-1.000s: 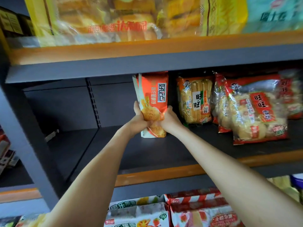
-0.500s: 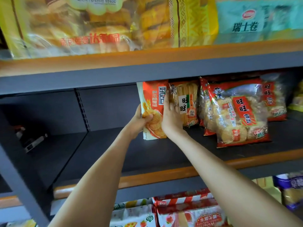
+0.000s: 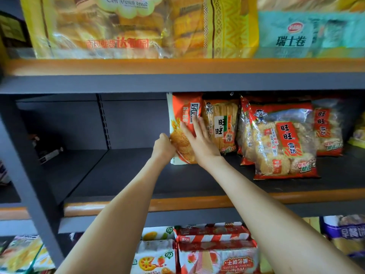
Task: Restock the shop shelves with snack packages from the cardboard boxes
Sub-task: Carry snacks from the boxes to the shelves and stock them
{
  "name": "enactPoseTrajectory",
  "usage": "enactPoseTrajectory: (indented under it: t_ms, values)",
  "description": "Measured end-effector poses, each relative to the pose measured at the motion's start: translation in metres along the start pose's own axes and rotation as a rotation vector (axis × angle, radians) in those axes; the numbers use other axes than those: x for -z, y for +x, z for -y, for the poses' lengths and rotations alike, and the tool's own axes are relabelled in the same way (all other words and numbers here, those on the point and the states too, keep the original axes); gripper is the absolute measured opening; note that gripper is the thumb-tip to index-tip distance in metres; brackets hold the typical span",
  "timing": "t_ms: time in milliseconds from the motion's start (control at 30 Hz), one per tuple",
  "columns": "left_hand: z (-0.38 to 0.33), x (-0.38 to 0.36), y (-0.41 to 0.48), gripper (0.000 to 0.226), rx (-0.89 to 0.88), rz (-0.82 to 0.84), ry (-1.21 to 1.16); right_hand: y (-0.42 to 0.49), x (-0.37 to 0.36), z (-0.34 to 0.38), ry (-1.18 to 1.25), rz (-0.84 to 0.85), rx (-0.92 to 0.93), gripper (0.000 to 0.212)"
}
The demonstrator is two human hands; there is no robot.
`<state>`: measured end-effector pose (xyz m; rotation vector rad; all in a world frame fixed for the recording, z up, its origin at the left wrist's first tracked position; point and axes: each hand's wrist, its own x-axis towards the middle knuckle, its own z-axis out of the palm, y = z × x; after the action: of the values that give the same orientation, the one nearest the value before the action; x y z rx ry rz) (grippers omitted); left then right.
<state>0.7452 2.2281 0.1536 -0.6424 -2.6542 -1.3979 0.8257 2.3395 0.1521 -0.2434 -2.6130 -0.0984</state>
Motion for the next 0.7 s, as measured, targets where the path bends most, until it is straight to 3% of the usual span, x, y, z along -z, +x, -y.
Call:
enactPoseTrajectory:
  t_ms: [167, 333, 533, 633, 700]
  values:
    - [0.001, 0.000, -0.002, 0.015, 0.055, -0.003, -0.070, -0.001, 0.008, -0.004, -0.013, 0.028, 0.077, 0.111]
    - [-0.006, -0.002, -0.011, 0.020, 0.094, -0.025, -0.120, -0.010, 0.015, 0.000, -0.007, -0.017, 0.068, 0.096]
    - [-0.014, 0.000, -0.040, 0.020, 0.067, -0.105, -0.039, -0.035, 0.020, 0.018, 0.343, -0.047, -0.003, 0.058]
    - [-0.023, 0.011, -0.067, 0.007, 0.086, -0.209, -0.110, -0.043, 0.025, 0.025, 0.471, -0.002, 0.030, 0.041]
    - [-0.028, 0.018, -0.093, 0.015, 0.071, -0.278, -0.194, -0.047, 0.029, 0.033, 0.565, 0.009, 0.038, 0.036]
